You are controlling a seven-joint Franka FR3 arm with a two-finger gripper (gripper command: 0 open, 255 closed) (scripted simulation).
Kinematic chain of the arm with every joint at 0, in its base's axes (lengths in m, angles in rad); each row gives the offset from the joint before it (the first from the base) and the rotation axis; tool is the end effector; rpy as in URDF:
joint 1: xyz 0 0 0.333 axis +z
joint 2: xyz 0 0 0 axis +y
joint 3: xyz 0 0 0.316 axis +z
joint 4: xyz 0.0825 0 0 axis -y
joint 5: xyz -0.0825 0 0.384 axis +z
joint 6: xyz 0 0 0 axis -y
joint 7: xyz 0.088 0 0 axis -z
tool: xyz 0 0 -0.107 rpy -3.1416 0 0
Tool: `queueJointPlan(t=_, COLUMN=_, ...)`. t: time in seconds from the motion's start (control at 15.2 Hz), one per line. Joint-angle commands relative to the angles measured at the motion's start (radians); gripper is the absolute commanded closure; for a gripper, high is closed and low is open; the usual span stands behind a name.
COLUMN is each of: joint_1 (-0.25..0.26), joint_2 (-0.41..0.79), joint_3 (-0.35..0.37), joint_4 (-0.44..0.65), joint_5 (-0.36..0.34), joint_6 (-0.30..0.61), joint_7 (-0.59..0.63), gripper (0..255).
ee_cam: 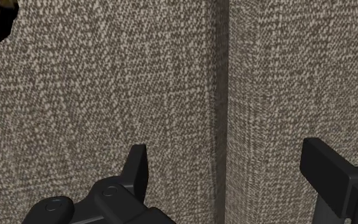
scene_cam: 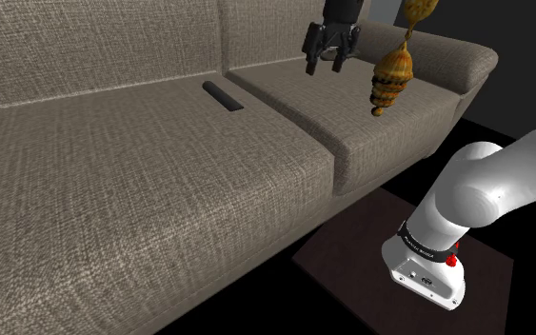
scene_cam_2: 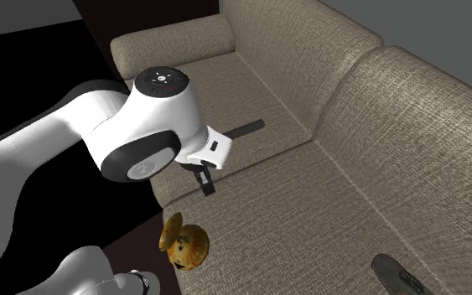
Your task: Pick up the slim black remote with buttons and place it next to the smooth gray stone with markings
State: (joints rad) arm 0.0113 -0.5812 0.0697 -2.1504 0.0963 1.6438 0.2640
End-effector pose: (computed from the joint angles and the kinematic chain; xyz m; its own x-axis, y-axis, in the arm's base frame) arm 0.3730 0.0469 0.6248 0.9788 -0.1970 0.0556 -0.1926 -0.9784 -0.0751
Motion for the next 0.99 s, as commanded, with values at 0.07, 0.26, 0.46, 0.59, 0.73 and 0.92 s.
queueJointPlan(t=0.07, joint_1=0.004, joint_2=0.108, joint_3=0.031, joint_4=0.059, joint_5=0.009, joint_6=0.045, joint_7=0.04, gripper=0)
queueJointPlan(t=0.26, joint_1=0.008, joint_2=0.217, joint_3=0.062, joint_4=0.134, joint_5=0.011, joint_6=0.075, joint_7=0.083, gripper=0)
queueJointPlan(t=0.46, joint_1=0.014, joint_2=0.33, joint_3=0.089, joint_4=0.221, joint_5=0.005, joint_6=0.097, joint_7=0.126, gripper=0)
queueJointPlan(t=0.59, joint_1=0.019, joint_2=0.408, joint_3=0.106, joint_4=0.286, joint_5=-0.003, joint_6=0.105, joint_7=0.156, gripper=0)
queueJointPlan(t=0.73, joint_1=0.025, joint_2=0.487, joint_3=0.121, joint_4=0.358, joint_5=-0.014, joint_6=0.109, joint_7=0.186, gripper=0)
queueJointPlan(t=0.92, joint_1=0.038, joint_2=0.611, joint_3=0.14, joint_4=0.479, joint_5=-0.036, joint_6=0.105, joint_7=0.231, gripper=0)
